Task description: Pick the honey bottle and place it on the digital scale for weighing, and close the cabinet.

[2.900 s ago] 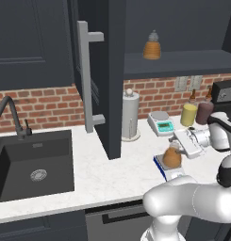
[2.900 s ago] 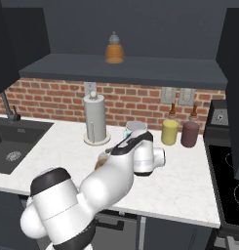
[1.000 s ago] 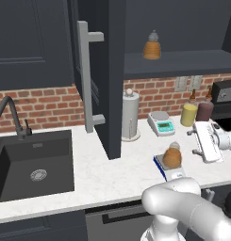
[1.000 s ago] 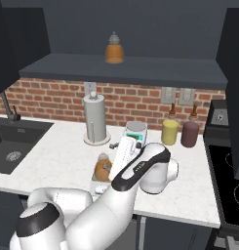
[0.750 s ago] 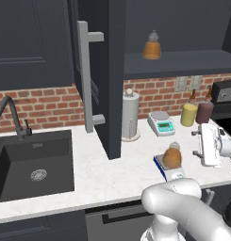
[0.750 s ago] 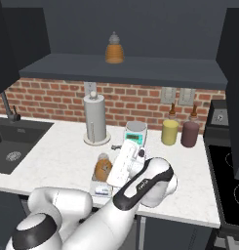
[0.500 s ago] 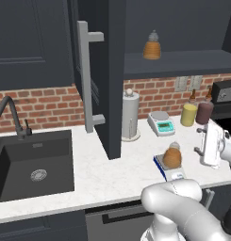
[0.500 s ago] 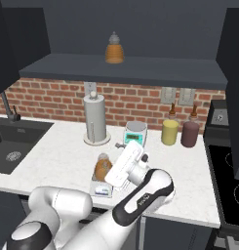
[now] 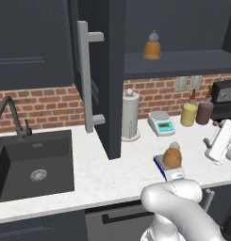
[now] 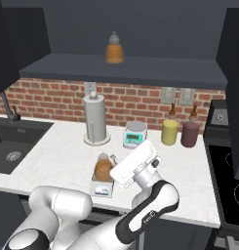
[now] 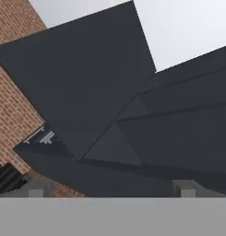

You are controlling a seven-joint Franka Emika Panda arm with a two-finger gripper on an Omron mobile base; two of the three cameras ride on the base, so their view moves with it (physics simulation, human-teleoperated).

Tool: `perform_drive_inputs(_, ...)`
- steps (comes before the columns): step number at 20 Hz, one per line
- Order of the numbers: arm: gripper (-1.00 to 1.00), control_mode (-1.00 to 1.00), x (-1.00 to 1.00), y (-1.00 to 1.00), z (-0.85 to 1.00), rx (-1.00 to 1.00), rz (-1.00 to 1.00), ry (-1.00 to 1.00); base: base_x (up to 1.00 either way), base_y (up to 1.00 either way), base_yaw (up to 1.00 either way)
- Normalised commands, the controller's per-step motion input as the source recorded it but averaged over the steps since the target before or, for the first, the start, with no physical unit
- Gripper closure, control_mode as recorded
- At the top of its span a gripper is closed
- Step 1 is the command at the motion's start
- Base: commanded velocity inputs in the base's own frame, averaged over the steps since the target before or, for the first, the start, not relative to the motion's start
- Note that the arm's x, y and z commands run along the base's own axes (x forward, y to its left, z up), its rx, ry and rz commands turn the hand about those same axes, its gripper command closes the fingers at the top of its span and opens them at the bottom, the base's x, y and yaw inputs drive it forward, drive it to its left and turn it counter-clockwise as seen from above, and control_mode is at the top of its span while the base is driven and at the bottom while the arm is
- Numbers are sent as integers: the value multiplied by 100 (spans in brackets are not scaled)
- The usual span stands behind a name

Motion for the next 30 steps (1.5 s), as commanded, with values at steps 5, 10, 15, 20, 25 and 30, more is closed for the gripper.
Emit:
perform_drive_inputs(5,-100,-100,-10,-4,49,1,-23,-8,0,0,0)
perform_drive_inputs(10,-100,-100,-1,-13,35,0,-31,-9,0,0,0)
perform_drive_inputs(15,-100,-100,0,-48,6,0,-40,-5,0,0,0)
perform_drive_inputs(20,-100,-100,0,-56,6,3,-43,0,0,0,0)
perform_drive_inputs(25,-100,-100,0,-56,16,6,-34,-1,0,0,0)
perform_drive_inputs(30,-100,-100,3,-28,0,0,-19,-17,0,0,0)
